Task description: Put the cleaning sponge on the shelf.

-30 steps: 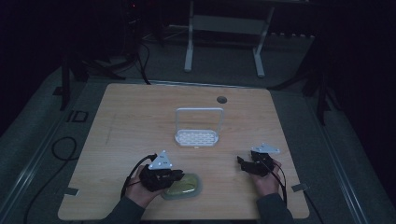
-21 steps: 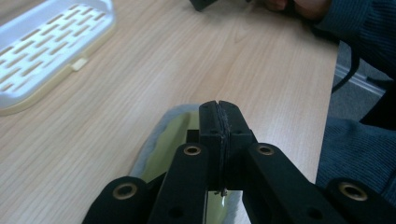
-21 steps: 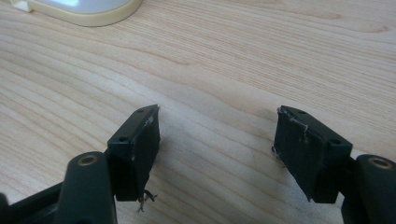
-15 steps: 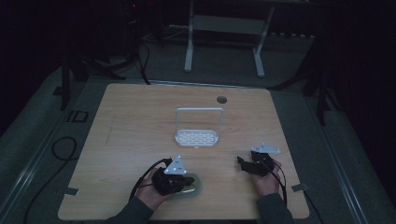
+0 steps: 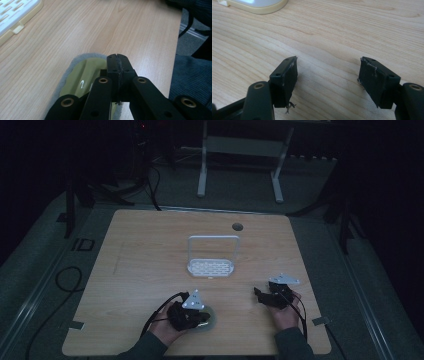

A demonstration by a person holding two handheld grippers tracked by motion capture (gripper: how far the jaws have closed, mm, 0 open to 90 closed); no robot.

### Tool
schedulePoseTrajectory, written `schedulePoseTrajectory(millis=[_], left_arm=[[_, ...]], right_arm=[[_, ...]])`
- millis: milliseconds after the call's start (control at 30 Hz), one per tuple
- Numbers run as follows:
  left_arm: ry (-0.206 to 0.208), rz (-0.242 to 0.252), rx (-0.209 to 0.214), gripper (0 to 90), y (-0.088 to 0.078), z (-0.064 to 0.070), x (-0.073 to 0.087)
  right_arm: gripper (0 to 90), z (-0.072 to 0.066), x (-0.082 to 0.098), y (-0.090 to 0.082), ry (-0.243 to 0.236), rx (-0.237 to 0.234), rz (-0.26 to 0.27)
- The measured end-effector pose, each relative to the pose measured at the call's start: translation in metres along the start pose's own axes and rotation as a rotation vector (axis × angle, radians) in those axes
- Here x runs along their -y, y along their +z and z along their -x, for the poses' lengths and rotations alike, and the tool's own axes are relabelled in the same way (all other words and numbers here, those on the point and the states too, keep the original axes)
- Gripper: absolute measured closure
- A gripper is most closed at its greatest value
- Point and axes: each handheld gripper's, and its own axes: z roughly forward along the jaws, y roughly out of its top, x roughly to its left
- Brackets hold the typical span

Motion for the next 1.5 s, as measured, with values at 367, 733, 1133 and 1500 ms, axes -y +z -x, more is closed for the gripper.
schedulePoseTrajectory(millis=[367, 733, 1133, 1500], left_arm=[[-0.019, -0.017, -0.037, 89.7, -0.003, -0.008, 0.004], [-0.055, -0.006, -0.08, 89.7, -0.01, -0.02, 0.011], [-0.084, -0.008, -0.135, 89.2, -0.024, -0.034, 0.019], [-0.113, 0.037, -0.11, 78.3, -0.048, -0.049, 0.018]], right_arm=[[30.7, 0.0, 0.0, 0.0, 0.0, 0.0, 0.0], [30.8, 0.0, 0.0, 0.0, 0.0, 0.0, 0.0], [30.7, 0.0, 0.0, 0.0, -0.001, 0.0, 0.0], [30.7, 0.0, 0.0, 0.0, -0.001, 0.0, 0.0]])
